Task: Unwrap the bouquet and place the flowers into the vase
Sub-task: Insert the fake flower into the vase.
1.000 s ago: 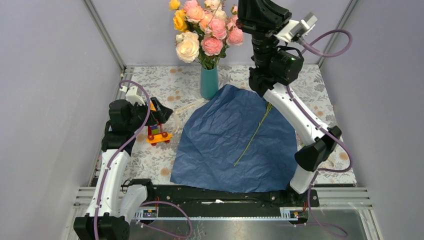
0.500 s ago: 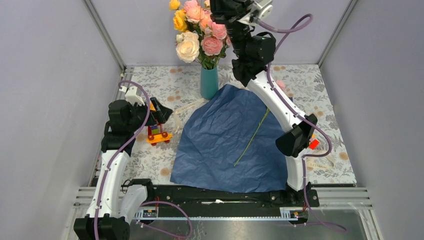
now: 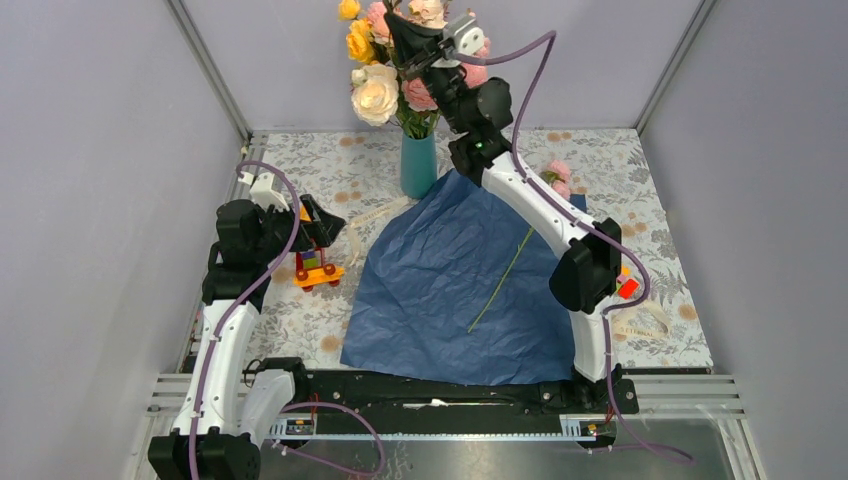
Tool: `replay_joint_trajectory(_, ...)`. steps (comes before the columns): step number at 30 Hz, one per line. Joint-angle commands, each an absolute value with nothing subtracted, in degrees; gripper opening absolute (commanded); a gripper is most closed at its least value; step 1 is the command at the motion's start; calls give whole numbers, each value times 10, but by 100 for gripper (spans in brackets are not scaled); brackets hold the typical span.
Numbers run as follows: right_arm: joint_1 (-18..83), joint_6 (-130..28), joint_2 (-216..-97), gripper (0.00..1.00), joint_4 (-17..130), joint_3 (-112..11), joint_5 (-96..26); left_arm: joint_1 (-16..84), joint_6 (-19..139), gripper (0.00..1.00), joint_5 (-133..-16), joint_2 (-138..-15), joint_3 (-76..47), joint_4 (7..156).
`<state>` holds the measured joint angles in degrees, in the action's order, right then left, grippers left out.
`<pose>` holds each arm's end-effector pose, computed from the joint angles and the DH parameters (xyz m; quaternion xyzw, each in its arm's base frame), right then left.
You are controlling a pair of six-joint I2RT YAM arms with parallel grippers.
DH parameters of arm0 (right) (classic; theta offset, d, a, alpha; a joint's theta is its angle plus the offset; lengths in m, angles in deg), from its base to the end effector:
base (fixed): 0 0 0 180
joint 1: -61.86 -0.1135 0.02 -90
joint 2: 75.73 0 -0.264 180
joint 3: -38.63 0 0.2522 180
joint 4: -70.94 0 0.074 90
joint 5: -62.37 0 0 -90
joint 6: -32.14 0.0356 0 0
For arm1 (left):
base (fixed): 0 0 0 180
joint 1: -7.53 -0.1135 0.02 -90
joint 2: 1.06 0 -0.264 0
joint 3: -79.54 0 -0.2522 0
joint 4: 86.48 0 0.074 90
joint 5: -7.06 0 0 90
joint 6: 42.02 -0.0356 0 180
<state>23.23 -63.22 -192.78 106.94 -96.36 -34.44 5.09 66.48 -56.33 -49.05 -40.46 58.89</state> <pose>0.3445 0.2807 0.5147 -0.1681 0.2653 0.2893 0.9042 0.1882 -0.0079 0.3214 -0.0216 0.8194 -0.2650 0.5078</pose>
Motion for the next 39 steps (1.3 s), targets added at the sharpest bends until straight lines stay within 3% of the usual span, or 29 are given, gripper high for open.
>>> replay_joint_trajectory(1, 227, -651, -1887, 0, 1084, -914, -326, 46, 669, 95, -551, -486, -409, 616)
replay_joint_trajectory(18, 234, -668, -1852, 0, 1076, -802, -241, 44, 672, 95, -543, -486, -412, 618)
replay_joint_trajectory(39, 239, -694, -1906, 0, 983, -853, -242, 42, 673, 96, -536, -487, -413, 617)
